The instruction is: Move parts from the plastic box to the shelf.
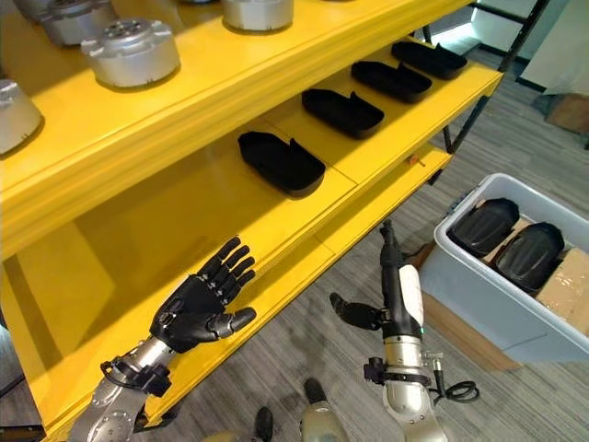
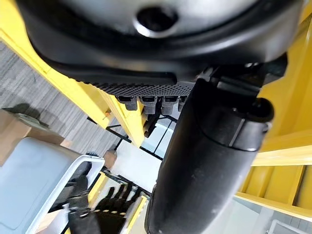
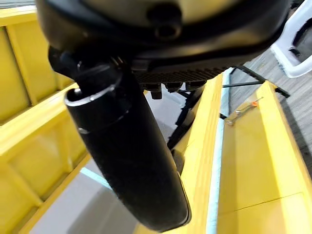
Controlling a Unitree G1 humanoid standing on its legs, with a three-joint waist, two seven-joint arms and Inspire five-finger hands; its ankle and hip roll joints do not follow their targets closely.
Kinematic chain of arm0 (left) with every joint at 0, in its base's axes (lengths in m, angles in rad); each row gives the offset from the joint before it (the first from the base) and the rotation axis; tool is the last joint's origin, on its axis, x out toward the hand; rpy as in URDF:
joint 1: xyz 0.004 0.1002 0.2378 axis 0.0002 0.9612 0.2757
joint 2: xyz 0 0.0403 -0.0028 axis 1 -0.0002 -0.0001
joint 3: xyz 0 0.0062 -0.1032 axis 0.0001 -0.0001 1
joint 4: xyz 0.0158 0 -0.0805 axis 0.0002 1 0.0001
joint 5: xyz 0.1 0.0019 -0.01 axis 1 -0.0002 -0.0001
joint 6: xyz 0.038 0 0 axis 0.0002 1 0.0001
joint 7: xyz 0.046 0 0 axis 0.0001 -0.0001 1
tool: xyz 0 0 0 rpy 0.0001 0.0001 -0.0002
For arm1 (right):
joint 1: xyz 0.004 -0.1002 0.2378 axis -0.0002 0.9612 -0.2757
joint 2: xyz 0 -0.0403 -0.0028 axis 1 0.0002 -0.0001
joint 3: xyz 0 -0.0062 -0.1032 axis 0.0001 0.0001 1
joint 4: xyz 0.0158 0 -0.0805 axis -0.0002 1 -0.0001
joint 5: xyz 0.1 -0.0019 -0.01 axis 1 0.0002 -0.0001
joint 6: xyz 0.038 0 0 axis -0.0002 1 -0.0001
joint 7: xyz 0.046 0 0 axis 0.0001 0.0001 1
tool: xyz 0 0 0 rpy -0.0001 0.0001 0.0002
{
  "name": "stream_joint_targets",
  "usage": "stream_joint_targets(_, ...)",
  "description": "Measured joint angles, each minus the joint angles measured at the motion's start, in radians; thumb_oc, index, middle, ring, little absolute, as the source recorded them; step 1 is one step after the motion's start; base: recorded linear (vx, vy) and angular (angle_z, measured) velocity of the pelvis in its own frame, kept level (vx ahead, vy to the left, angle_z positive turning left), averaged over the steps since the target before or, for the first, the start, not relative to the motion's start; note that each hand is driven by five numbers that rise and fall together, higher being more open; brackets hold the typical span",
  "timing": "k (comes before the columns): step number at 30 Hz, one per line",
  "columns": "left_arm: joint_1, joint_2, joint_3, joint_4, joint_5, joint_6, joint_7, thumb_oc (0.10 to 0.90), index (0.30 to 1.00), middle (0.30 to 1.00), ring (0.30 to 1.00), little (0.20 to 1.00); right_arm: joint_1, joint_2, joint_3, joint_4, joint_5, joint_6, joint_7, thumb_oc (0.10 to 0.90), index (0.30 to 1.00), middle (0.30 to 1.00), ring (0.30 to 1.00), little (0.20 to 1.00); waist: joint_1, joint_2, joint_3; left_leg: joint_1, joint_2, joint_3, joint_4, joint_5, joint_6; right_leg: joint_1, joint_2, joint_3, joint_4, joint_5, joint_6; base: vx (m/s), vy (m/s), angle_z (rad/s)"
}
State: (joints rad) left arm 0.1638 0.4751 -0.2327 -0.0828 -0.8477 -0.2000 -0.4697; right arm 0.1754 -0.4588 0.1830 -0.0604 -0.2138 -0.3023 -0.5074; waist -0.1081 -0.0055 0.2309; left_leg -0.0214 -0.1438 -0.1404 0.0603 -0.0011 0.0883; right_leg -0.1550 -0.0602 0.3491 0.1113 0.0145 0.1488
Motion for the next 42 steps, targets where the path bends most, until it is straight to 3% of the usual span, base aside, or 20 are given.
stream_joint_targets(3, 0.003, 0.036, 0.002, 0.005, -0.002, -0.013, -0.005, 0.900, 1.000, 1.000, 1.000, 1.000, -0.009, -0.001, 0.000, 0.000, -0.001, -0.001, 0.000, 0.900, 1.000, 1.000, 1.000, 1.000, 0.012, -0.001, 0.000, 0.015, -0.006, 0.017, -0.020, 0.013, 0.002, 0.018, -0.005, 0.002, -0.033, 0.052, -0.017, -0.12, 0.154, -0.19)
stream_joint_targets(5, 0.012, 0.056, 0.000, 0.006, -0.002, -0.029, -0.023, 0.900, 1.000, 1.000, 1.000, 1.000, -0.025, -0.003, -0.002, -0.002, -0.001, -0.004, -0.001, 0.900, 1.000, 1.000, 1.000, 1.000, 0.024, -0.005, -0.001, 0.044, -0.001, 0.093, -0.058, 0.021, 0.009, 0.006, 0.001, -0.017, -0.044, 0.087, -0.025, -0.17, 0.137, -0.86)
stream_joint_targets(7, 0.016, 0.049, 0.000, 0.004, -0.002, -0.038, -0.023, 0.900, 1.000, 1.000, 1.000, 1.000, -0.022, -0.009, -0.003, -0.004, -0.003, -0.009, -0.002, 0.900, 1.000, 1.000, 1.000, 1.000, 0.019, -0.001, 0.000, 0.039, 0.011, 0.135, -0.064, 0.024, 0.023, -0.014, -0.019, -0.069, -0.057, 0.045, -0.014, -0.11, 0.062, -0.84)
stream_joint_targets(9, 0.019, 0.048, 0.001, 0.003, -0.002, -0.043, -0.023, 0.900, 1.000, 1.000, 1.000, 1.000, -0.011, -0.011, -0.003, -0.003, -0.013, -0.010, -0.002, 0.900, 1.000, 1.000, 1.000, 1.000, 0.021, 0.010, 0.001, 0.036, 0.057, 0.195, -0.075, 0.026, 0.029, -0.070, -0.003, -0.158, 0.098, 0.012, -0.021, -0.08, 0.031, -0.92)
stream_joint_targets(11, 0.017, 0.048, 0.001, 0.003, -0.003, -0.044, -0.032, 0.900, 1.000, 1.000, 1.000, 1.000, 0.000, -0.019, -0.007, -0.004, -0.013, -0.017, -0.003, 0.900, 1.000, 1.000, 1.000, 1.000, 0.010, 0.007, -0.001, 0.042, 0.080, 0.223, -0.082, 0.028, 0.026, -0.059, -0.005, -0.210, 0.195, -0.039, -0.015, -0.06, 0.003, -0.66)
stream_joint_targets(13, 0.018, 0.050, 0.002, 0.003, -0.006, -0.052, -0.044, 0.900, 1.000, 1.000, 1.000, 1.000, -0.001, -0.021, -0.014, -0.004, -0.014, -0.023, -0.002, 0.900, 1.000, 1.000, 1.000, 1.000, 0.033, 0.008, -0.001, 0.043, 0.113, 0.294, -0.082, 0.037, 0.011, -0.029, -0.050, -0.292, 0.258, -0.101, -0.011, -0.02, -0.030, -0.96)
stream_joint_targets(15, 0.011, 0.052, 0.000, 0.004, -0.007, -0.069, -0.044, 0.900, 1.000, 1.000, 1.000, 1.000, -0.001, -0.021, -0.014, -0.004, -0.013, -0.025, -0.001, 0.900, 1.000, 1.000, 1.000, 1.000, 0.025, 0.000, -0.002, 0.046, 0.130, 0.330, -0.083, 0.036, -0.008, 0.063, -0.120, -0.331, 0.174, -0.099, -0.012, -0.01, -0.061, -0.71)
stream_joint_targets(17, -0.002, 0.050, 0.000, 0.006, -0.009, -0.070, -0.044, 0.900, 1.000, 1.000, 1.000, 1.000, -0.002, -0.022, -0.015, -0.004, -0.014, -0.020, 0.000, 0.900, 1.000, 1.000, 1.000, 1.000, 0.026, -0.007, -0.001, 0.061, 0.142, 0.355, -0.086, 0.036, -0.037, 0.121, -0.109, -0.342, 0.080, -0.094, -0.006, -0.02, -0.101, -0.46)
stream_joint_targets(22, -0.008, 0.043, -0.004, 0.023, -0.009, -0.095, -0.061, 0.900, 1.000, 1.000, 1.000, 1.000, -0.018, -0.026, -0.026, -0.002, -0.016, -0.010, -0.006, 0.900, 1.000, 1.000, 1.000, 1.000, 0.002, 0.006, -0.004, 0.087, 0.223, 0.390, -0.108, 0.054, -0.095, 0.129, -0.048, -0.352, 0.014, -0.080, -0.058, 0.00, -0.172, -0.37)
stream_joint_targets(23, -0.007, 0.040, -0.006, 0.027, -0.009, -0.095, -0.059, 0.900, 1.000, 1.000, 1.000, 1.000, -0.028, -0.025, -0.029, 0.002, -0.019, -0.006, -0.007, 0.900, 1.000, 1.000, 1.000, 1.000, 0.008, 0.014, -0.007, 0.095, 0.248, 0.418, -0.120, 0.063, -0.106, 0.127, -0.064, -0.426, 0.000, -0.080, -0.054, 0.00, -0.260, -0.57)
stream_joint_targets(25, -0.016, 0.038, -0.007, 0.037, -0.009, -0.104, -0.057, 0.900, 1.000, 1.000, 1.000, 1.000, -0.036, -0.027, -0.029, 0.003, -0.019, -0.003, -0.007, 0.900, 1.000, 1.000, 1.000, 1.000, 0.025, 0.011, -0.013, 0.096, 0.277, 0.458, -0.114, 0.070, -0.117, 0.108, -0.106, -0.470, 0.062, -0.081, -0.057, 0.01, -0.244, -0.58)
stream_joint_targets(27, -0.015, 0.035, -0.001, 0.043, -0.009, -0.126, -0.042, 0.900, 1.000, 1.000, 1.000, 1.000, -0.043, -0.028, -0.025, 0.003, -0.019, 0.003, -0.004, 0.900, 1.000, 1.000, 1.000, 1.000, 0.039, -0.008, -0.027, 0.099, 0.289, 0.486, -0.116, 0.073, -0.135, 0.094, -0.187, -0.492, 0.093, -0.083, -0.042, 0.04, -0.213, -0.50)
stream_joint_targets(28, -0.004, 0.060, 0.006, 0.044, -0.009, -0.150, -0.038, 0.900, 1.000, 1.000, 1.000, 1.000, -0.043, -0.015, -0.015, 0.004, -0.019, 0.005, -0.003, 0.900, 1.000, 1.000, 1.000, 1.000, 0.056, -0.047, -0.048, 0.102, 0.292, 0.491, -0.122, 0.085, -0.173, 0.123, -0.213, -0.462, 0.014, -0.011, 0.034, 0.07, -0.300, -0.40)
stream_joint_targets(31, 0.028, 0.023, -0.002, 0.055, 0.000, -0.149, -0.017, 0.900, 1.000, 1.000, 1.000, 1.000, -0.064, -0.044, -0.017, 0.032, -0.018, 0.032, 0.000, 0.900, 1.000, 1.000, 1.000, 1.000, 0.057, 0.016, -0.056, 0.122, 0.367, 0.454, -0.139, 0.094, -0.175, 0.144, -0.109, -0.451, -0.050, 0.018, -0.006, 0.07, -0.275, -0.48)
stream_joint_targets(34, 0.043, -0.024, 0.001, 0.052, 0.002, -0.148, -0.008, 0.900, 1.000, 1.000, 1.000, 1.000, -0.062, -0.090, -0.027, 0.038, -0.017, 0.050, 0.001, 0.900, 1.000, 1.000, 1.000, 1.000, 0.038, 0.052, -0.069, 0.136, 0.402, 0.466, -0.139, 0.096, -0.179, 0.165, -0.068, -0.442, -0.110, 0.038, -0.024, 0.05, -0.232, -0.30)
stream_joint_targets(37, 0.038, -0.041, 0.003, 0.035, 0.036, -0.148, 0.007, 0.900, 1.000, 1.000, 1.000, 1.000, -0.061, -0.105, -0.060, 0.044, -0.007, 0.057, 0.006, 0.900, 1.000, 1.000, 1.000, 1.000, 0.020, 0.067, -0.072, 0.145, 0.410, 0.476, -0.138, 0.087, -0.179, 0.162, -0.063, -0.438, -0.125, 0.039, -0.029, 0.02, -0.355, -0.25)
stream_joint_targets(42, 0.026, -0.026, 0.004, 0.026, 0.039, -0.149, 0.027, 0.900, 1.000, 1.000, 1.000, 1.000, -0.067, -0.110, -0.055, 0.070, -0.006, 0.062, 0.044, 0.900, 1.000, 1.000, 1.000, 1.000, 0.028, 0.070, -0.071, 0.144, 0.418, 0.508, -0.138, 0.089, -0.179, 0.137, -0.070, -0.448, -0.106, 0.041, -0.031, 0.00, -0.336, -0.16)
